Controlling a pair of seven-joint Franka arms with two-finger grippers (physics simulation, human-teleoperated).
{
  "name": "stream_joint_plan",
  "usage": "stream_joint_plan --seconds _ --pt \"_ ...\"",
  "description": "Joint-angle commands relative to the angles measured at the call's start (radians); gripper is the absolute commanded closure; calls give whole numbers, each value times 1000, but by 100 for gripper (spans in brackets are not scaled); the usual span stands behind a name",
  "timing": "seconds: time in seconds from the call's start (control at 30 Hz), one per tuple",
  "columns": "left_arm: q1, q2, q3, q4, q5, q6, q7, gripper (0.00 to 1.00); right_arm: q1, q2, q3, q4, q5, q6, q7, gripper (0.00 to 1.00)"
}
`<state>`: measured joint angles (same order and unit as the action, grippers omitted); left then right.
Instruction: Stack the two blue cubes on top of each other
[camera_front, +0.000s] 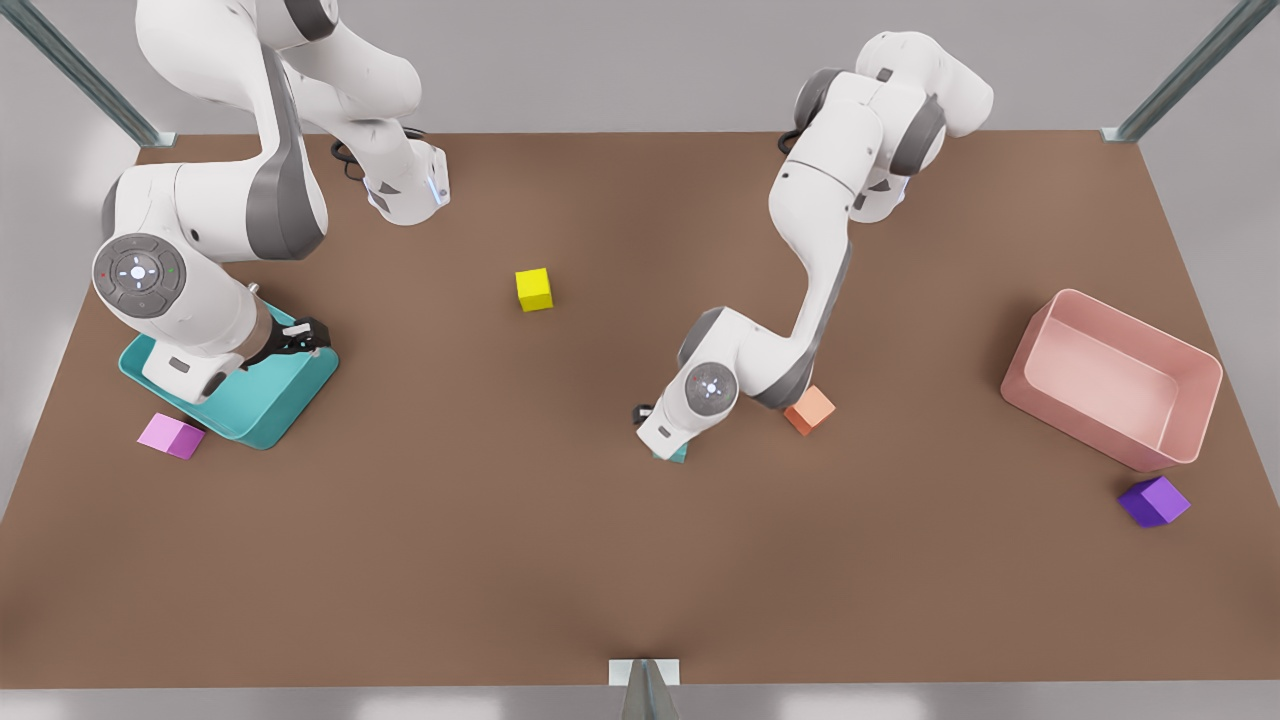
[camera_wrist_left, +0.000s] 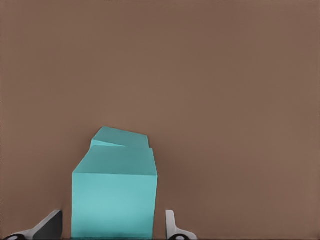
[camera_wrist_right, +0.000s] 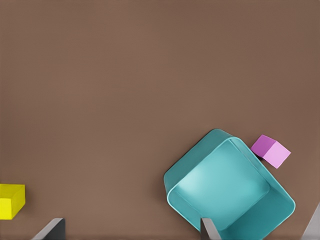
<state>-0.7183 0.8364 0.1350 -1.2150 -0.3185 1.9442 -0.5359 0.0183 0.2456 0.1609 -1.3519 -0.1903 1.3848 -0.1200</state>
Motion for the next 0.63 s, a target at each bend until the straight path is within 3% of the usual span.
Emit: stream_joint_plan --seconds 0.0,0.17,0.23,0.3,0.37,0.43,0.6 --pt "0 -11 0 2 7 -62 -162 0 0 -2 0 0 0 -1 -4 0" --pt "13 -109 11 3 22 -251 -161 0 -1 -2 0 0 0 0 -6 0" --pt "40 -250 83 57 140 -580 -69 0 -6 0 -1 13 0 0 -7 0" --pt "235 -434 110 57 259 -772 288 0 -8 0 -4 28 0 0 -4 0" --pt "327 -487 89 51 312 -827 485 0 -8 0 -4 28 0 0 -6 0" --pt "560 -516 -150 40 351 -791 590 0 -9 0 -6 28 2 0 -6 0" --pt "559 -553 -130 6 335 -740 590 0 -11 0 -6 27 2 0 -6 0"
